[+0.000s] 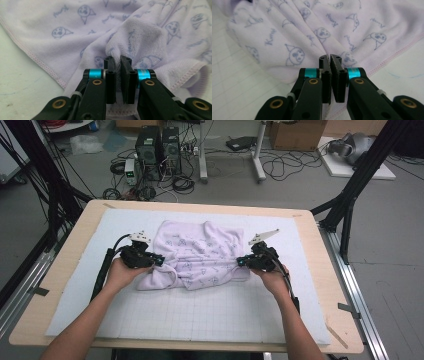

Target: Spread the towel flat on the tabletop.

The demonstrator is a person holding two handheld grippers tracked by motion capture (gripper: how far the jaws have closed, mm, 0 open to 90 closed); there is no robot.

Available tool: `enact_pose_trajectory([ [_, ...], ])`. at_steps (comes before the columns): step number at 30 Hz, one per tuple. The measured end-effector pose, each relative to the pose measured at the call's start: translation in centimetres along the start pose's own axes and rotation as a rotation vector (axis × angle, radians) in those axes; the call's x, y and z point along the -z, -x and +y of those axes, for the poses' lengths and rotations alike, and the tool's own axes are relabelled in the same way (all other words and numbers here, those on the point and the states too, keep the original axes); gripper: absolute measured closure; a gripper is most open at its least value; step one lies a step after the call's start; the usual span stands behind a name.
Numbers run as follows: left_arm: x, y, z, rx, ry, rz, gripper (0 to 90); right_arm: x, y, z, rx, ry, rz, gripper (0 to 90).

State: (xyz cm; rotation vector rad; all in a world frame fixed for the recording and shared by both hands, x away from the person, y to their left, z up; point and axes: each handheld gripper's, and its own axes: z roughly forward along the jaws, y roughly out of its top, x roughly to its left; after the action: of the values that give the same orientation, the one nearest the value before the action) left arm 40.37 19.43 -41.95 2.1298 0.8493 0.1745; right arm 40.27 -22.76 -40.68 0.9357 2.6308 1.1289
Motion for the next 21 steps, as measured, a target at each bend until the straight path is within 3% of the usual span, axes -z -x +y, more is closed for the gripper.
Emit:
enact_pose_trajectory([
  [3,0.8,0.0,0.1,-0.004,0.024,0.017,74.0,-0.1,0.0,0.0,-0.005,0.009,-0.004,80.7],
  [8,4.0,0.3,0.4,0.023,0.112,0.029,59.7,1.8,-1.2,0.3,0.022,0.078,-0.029,69.5],
  [13,6.2,1.9,0.9,-0.046,0.123,0.028,54.5,3.3,-3.1,0.5,0.063,0.126,-0.034,59.8],
  [17,5.3,3.9,1.1,-0.1,0.08,-0.013,50.9,3.0,-5.0,0.6,0.12,0.148,-0.019,56.4],
  [21,3.2,5.3,0.9,-0.131,0.042,-0.056,47.6,1.0,-6.6,0.5,0.137,0.126,0.03,52.2],
])
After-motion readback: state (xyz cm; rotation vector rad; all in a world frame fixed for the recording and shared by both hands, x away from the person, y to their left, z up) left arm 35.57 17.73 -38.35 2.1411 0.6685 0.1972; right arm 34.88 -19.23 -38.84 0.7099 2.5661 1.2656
